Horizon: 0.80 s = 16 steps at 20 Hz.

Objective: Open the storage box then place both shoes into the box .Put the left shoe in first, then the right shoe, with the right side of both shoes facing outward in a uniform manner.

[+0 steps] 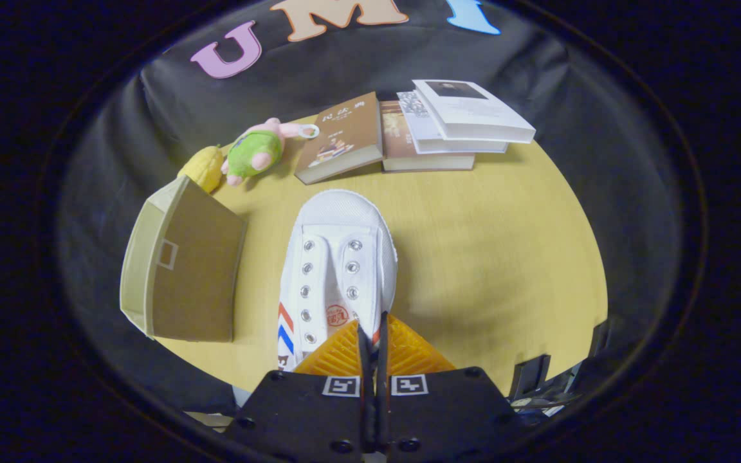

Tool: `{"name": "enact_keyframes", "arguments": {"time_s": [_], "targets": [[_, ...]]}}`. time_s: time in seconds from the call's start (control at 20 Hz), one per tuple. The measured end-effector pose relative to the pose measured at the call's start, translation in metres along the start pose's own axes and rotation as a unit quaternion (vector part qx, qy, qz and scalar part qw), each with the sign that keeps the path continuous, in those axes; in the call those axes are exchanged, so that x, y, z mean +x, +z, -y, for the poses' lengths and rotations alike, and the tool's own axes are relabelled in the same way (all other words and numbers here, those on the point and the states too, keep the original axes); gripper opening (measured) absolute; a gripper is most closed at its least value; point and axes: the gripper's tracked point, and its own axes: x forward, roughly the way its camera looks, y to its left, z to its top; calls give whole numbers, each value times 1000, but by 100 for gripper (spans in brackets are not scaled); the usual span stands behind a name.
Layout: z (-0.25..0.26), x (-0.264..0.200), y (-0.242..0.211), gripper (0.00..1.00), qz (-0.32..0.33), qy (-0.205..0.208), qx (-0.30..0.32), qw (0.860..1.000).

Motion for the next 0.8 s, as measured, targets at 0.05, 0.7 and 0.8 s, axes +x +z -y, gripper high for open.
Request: {"name": "enact_keyframes", "arguments": {"time_s": [0.05,0.7,0.8], "targets": [[-10,-3,2,4,1,4,-3,1000],[-140,-35,43,4,26,67,-43,996],[-159,-40,51,4,33,75,-51,995]]}}
